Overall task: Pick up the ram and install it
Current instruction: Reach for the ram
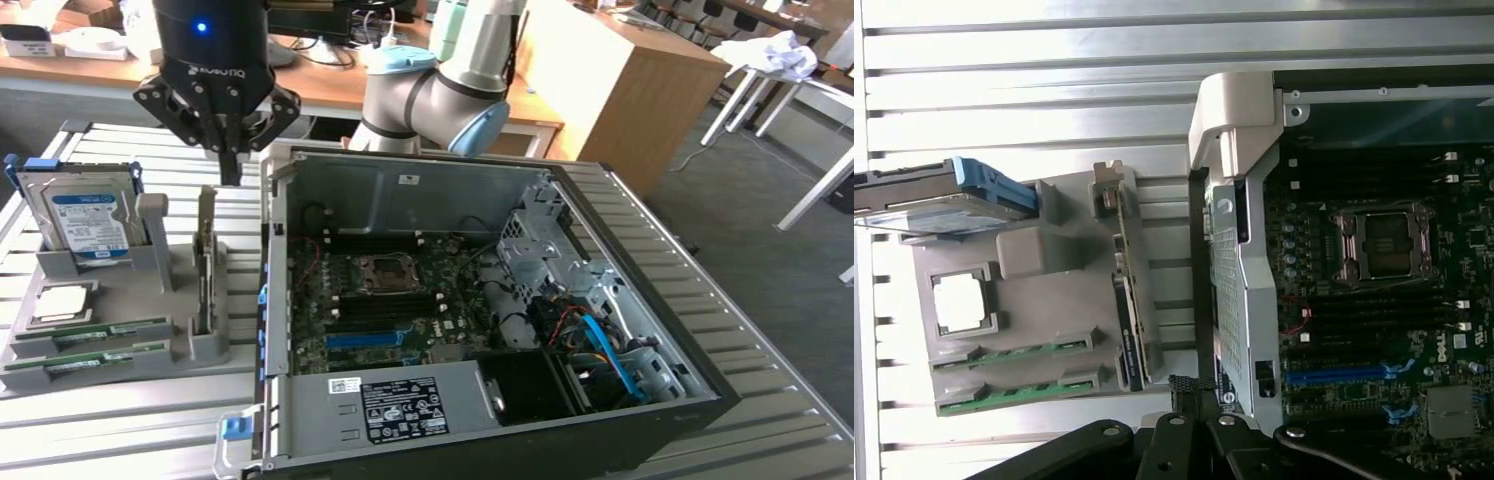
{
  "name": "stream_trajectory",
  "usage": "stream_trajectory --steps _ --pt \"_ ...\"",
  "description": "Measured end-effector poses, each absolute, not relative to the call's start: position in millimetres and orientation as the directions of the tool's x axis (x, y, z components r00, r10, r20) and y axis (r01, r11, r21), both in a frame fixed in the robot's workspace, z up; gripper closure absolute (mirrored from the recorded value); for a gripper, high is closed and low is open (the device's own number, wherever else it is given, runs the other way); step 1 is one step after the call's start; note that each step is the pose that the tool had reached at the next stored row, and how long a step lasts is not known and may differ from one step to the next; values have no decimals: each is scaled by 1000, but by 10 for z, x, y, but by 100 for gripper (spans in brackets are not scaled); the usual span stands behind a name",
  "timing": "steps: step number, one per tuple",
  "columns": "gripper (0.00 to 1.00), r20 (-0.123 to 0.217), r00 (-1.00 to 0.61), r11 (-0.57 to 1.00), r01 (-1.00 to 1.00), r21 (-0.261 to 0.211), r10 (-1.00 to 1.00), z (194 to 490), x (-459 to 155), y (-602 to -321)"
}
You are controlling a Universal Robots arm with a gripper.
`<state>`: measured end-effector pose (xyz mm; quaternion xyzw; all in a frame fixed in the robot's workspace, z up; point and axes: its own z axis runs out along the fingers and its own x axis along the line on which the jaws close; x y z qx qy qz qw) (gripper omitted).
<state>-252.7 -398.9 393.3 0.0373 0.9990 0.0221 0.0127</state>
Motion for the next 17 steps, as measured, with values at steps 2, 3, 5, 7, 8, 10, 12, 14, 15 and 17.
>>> stream_trajectory --steps 2,3,5,7,8,10,12,14,15,17 --pt "89 -24 -997 996 74 45 75 3933 -2533 -3989" --pt "89 -24 -997 996 74 45 75 3933 -2536 -3988" --pt "89 -24 -997 996 74 45 75 3932 -2543 -3988" --pt "89 -24 -997 996 74 45 75 3933 -2550 -3989" --pt "89 -24 -997 996 74 45 75 3933 -2551 -3988" --pt "89 -24 -997 996 74 45 75 3933 -2555 -3989" --pt "89 -24 -997 996 74 45 75 3933 -2560 -3988" --pt "89 -24 -997 996 74 45 75 3933 -2563 -3988" --pt "89 -24 -997 996 74 45 75 3933 -2565 -3988" --pt "89 -24 -997 996 74 45 75 3933 -2581 -3988"
